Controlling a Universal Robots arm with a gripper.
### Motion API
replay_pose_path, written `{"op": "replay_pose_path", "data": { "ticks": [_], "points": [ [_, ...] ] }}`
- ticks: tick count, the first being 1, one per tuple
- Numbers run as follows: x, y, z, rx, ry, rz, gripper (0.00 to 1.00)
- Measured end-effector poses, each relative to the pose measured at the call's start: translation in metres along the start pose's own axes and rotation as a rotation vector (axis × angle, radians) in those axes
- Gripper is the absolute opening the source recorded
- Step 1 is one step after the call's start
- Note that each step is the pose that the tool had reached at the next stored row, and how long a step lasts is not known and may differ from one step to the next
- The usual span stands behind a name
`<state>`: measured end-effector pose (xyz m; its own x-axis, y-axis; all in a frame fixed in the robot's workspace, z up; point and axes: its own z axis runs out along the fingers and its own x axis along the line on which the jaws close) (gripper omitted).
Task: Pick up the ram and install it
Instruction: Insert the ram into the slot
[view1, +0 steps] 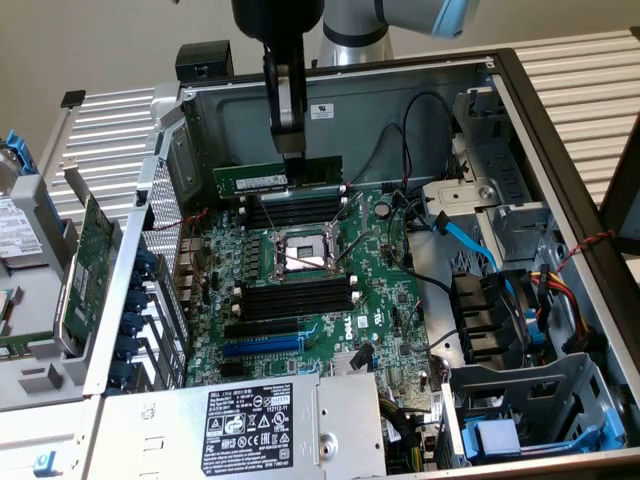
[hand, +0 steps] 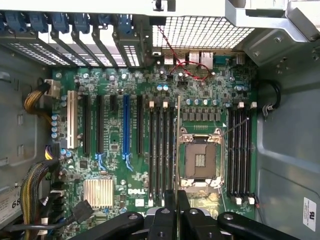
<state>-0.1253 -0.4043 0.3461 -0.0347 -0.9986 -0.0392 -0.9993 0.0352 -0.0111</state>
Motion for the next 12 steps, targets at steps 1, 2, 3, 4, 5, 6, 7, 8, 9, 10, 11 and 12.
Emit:
{"op": "replay_pose_path", "data": {
  "ticks": [1, 2, 3, 4, 5, 6, 7, 8, 9, 10, 11, 12],
  "points": [
    [0.0000, -0.0004, 0.0007, -0.0017, 0.0006, 0.000, 0.13],
    [0.0000, -0.0005, 0.0015, -0.0028, 0.0017, 0.000, 0.13],
    [0.0001, -0.0005, 0.0024, -0.0035, 0.0016, 0.000, 0.13],
    [0.0001, -0.0005, 0.0031, -0.0041, 0.0017, 0.000, 0.13],
    [0.0001, -0.0005, 0.0037, -0.0044, 0.0017, 0.000, 0.13],
    [0.0001, -0.0006, 0.0044, -0.0046, 0.0017, 0.000, 0.13],
    [0.0002, -0.0005, 0.0051, -0.0046, 0.0017, 0.000, 0.13],
    [0.0002, -0.0006, 0.0056, -0.0047, 0.0033, 0.000, 0.13],
    [0.0002, -0.0006, 0.0060, -0.0046, 0.0058, 0.000, 0.13],
    [0.0002, -0.0005, 0.0065, -0.0044, 0.0097, 0.000, 0.13],
    [0.0003, -0.0005, 0.0070, -0.0042, 0.0132, 0.000, 0.13],
    [0.0003, -0.0005, 0.0076, -0.0041, 0.0187, 0.000, 0.13]
  ]
}}
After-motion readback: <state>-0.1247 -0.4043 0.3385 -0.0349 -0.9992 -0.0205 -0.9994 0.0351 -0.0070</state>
